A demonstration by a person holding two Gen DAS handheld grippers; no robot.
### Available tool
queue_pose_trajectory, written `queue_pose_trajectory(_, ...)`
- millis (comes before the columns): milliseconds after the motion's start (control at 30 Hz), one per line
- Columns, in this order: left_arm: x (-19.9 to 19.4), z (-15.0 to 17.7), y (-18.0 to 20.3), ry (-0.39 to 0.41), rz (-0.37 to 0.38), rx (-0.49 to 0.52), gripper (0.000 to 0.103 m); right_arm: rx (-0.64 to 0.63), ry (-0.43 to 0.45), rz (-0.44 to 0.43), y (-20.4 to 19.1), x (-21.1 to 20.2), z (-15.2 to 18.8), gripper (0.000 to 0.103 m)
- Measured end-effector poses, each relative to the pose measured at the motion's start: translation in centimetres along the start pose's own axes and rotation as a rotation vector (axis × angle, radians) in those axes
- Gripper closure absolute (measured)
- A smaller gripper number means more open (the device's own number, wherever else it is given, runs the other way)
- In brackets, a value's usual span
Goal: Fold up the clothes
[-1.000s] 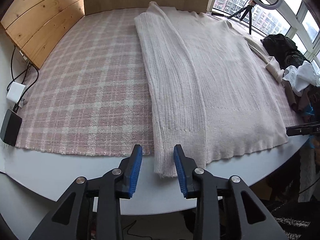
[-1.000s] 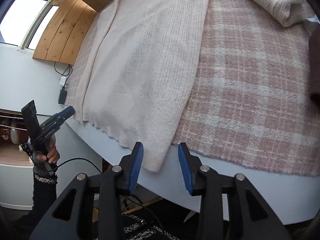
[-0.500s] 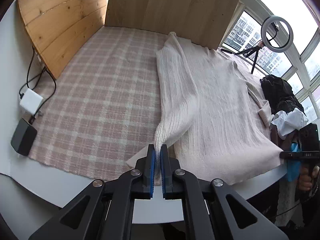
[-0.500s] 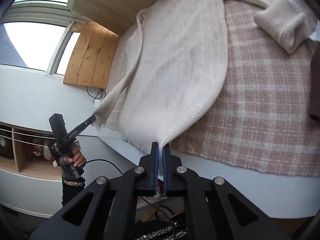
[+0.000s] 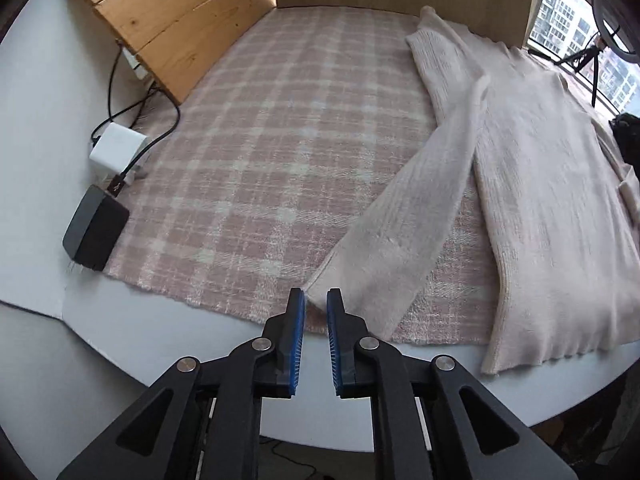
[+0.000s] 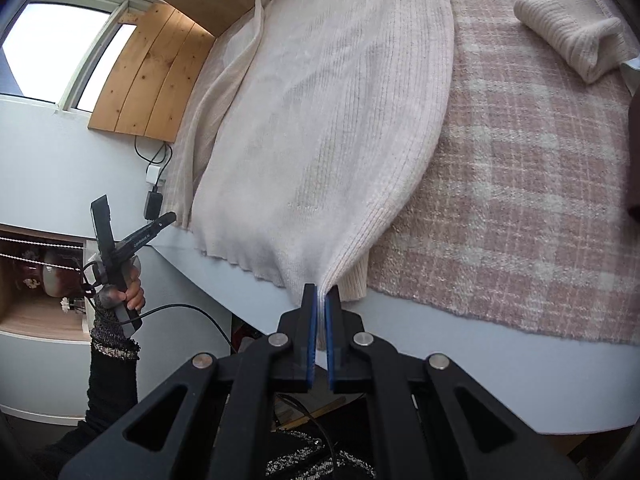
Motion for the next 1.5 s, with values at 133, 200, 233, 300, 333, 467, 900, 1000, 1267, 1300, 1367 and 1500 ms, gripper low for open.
queue_pose_trajectory(133, -1.4, 1.6, 3.2, 0.036, 0.195, 0.044, 0.076, 0.027, -0.001, -0.012, 0.4, 0.0, -0.4, 0.099)
queue_pose_trajectory(200, -0.4, 1.8, 5.5, -0.005, 0.242, 0.114, 0.076, 0.042, -0.002, -0.019, 0.6, 0.0, -0.5, 0.099)
queue_pose_trajectory(233, 0.1, 2.0, 6.5, -0.024, 0.245, 0.16, 0.076, 0.05, -0.002, -0.023, 0.7, 0.0, -0.6, 0.099)
queue_pose_trajectory(300, 0.5, 2.4, 7.7, -0.043, 0.239, 0.216, 0.076, 0.073, 0.0, -0.041, 1.0, -0.2, -1.0, 0.099)
queue_pose_trajectory(333, 0.6, 2.5, 7.9, -0.048, 0.248, 0.225, 0.076, 0.089, 0.012, -0.056, 1.1, -0.7, -1.3, 0.099)
queue_pose_trajectory(467, 0.8, 2.7, 8.1, -0.067, 0.261, 0.254, 0.077, 0.128, 0.053, -0.024, 2.5, -1.8, -2.3, 0.099)
queue_pose_trajectory(900, 1.4, 2.0, 11.7, -0.067, 0.33, 0.244, 0.075, 0.167, 0.103, 0.051, 4.9, -3.0, -3.7, 0.099)
queue_pose_trajectory(1000, 2.3, 1.7, 12.3, -0.088, 0.342, 0.228, 0.075, 0.162, 0.101, 0.053, 4.7, -3.1, -3.7, 0.099)
queue_pose_trajectory(1267, 2.1, 0.6, 11.3, -0.089, 0.367, 0.164, 0.097, 0.155, 0.073, 0.033, 4.3, -3.2, -3.1, 0.099)
queue_pose_trajectory(1300, 1.1, 0.4, 10.4, -0.077, 0.39, 0.138, 0.097, 0.15, 0.068, 0.023, 3.9, -3.5, -2.8, 0.099)
queue_pose_trajectory(1367, -0.7, 0.0, 8.6, -0.057, 0.433, 0.084, 0.097, 0.137, 0.058, -0.009, 2.9, -4.2, -2.1, 0.099)
queue_pose_trajectory(1500, -2.4, -0.3, 5.0, -0.048, 0.487, 0.001, 0.098, 0.118, 0.05, -0.049, 0.7, -4.9, 0.1, 0.099)
Point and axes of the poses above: each gripper's, at about its wrist camera, not at the fingertips, and x roughly the way its jaws point, y to its right, z to its underside, the point moved 4 cm from there along x, roughly the way its jaws point, and after that the axes turned 7 degrees about z, right-handed, at the moved point
